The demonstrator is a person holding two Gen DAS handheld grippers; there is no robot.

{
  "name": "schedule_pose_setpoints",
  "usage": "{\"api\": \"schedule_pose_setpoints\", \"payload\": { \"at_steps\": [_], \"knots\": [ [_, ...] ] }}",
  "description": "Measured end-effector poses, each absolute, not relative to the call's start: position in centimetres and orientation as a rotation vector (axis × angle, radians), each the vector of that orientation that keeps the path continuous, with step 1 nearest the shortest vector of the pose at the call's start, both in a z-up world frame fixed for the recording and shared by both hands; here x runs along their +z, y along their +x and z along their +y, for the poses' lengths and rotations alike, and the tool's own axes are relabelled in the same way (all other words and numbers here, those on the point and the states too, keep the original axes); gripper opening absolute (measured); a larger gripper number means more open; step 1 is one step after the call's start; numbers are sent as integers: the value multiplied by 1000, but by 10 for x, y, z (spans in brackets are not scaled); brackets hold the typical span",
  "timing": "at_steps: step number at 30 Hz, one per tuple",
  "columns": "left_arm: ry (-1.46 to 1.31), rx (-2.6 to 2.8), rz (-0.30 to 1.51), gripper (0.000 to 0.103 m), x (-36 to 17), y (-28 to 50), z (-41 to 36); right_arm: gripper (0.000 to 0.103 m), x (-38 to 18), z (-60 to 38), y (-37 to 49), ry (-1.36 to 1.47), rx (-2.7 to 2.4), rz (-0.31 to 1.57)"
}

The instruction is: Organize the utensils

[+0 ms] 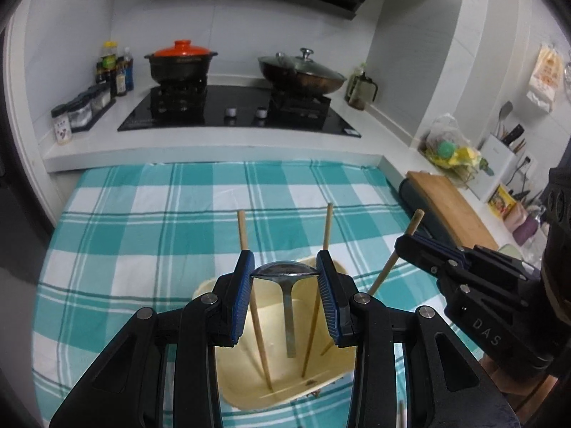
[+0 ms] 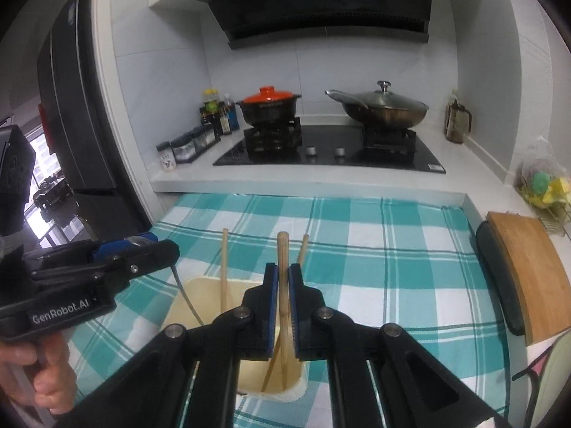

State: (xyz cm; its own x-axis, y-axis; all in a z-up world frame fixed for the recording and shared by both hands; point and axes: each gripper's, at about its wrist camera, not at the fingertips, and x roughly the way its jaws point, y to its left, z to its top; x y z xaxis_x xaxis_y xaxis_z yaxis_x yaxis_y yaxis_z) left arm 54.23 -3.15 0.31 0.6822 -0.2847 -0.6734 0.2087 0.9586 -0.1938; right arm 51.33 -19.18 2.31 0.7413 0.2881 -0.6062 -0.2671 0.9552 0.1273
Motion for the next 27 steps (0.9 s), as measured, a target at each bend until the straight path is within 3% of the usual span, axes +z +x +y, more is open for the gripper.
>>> {"api": "schedule_pose_setpoints", "payload": {
  "at_steps": [4, 7, 11, 14, 16, 18, 27],
  "knots": [
    [-69, -235, 813, 38, -16, 556, -42, 7, 3, -196, 530, 35, 300, 708],
    [-102, -210, 799, 60, -8, 555, -36, 7, 1, -198, 537, 54, 286, 707],
    [-114, -211, 735, 71, 29, 523, -15, 8, 22, -206, 524, 95, 300, 667],
    [-52, -212, 704, 82, 51, 485, 2, 16, 41, -216, 496, 91, 305, 637],
    [-4, -221, 705, 88, 57, 451, 14, 28, 50, -225, 469, 103, 328, 623],
    [36, -225, 727, 89, 53, 418, 25, 35, 54, -234, 440, 93, 342, 619],
    [45, -197, 842, 92, -41, 275, 56, 35, -7, -271, 293, -23, 250, 658]
  ]
}}
